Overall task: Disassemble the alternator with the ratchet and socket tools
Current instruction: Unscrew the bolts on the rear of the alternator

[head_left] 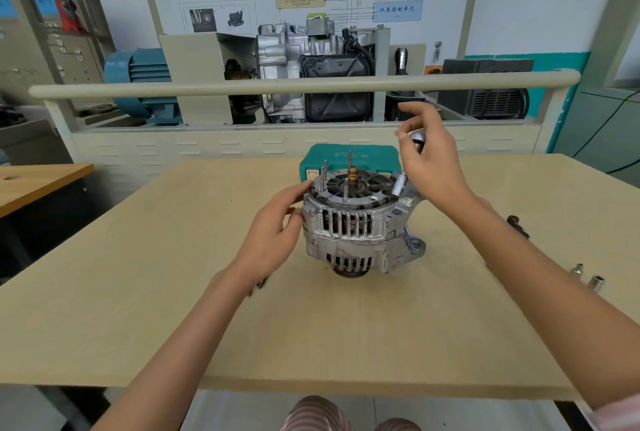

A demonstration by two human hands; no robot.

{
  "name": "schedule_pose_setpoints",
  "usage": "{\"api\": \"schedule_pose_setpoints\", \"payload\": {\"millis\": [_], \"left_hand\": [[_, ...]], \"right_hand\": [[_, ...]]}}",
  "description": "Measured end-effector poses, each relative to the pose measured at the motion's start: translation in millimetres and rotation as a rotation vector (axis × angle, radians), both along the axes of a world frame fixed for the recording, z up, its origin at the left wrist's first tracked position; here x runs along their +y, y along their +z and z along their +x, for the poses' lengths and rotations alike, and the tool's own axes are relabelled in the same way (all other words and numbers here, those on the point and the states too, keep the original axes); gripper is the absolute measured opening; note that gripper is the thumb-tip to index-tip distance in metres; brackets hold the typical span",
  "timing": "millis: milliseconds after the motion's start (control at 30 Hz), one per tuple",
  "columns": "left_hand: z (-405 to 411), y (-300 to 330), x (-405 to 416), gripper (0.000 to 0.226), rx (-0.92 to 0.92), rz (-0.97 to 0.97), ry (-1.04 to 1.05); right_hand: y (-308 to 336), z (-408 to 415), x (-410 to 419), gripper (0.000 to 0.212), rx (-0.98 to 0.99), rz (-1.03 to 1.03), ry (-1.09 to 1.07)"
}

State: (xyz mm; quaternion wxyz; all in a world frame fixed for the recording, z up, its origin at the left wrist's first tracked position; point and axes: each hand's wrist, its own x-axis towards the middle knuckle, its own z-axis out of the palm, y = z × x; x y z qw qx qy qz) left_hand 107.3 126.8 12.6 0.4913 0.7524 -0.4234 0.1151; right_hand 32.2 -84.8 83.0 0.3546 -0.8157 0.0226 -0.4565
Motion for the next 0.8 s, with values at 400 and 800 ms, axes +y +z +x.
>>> {"api": "schedule_pose_setpoints", "payload": {"millis": [400, 800], "left_hand": [[-19.2, -2.9, -8.7, 0.028, -0.048, -0.111, 0.126], [-37.6, 6.5, -19.8, 0.014, -0.145, -0.044, 0.099]], "right_hand": [[-9.4, -5.8, 33.8, 0.035, -0.291, -0.153, -0.100], [-7.9, -14.5, 54.0, 0.038, -0.197, -0.443, -0.064]]}}
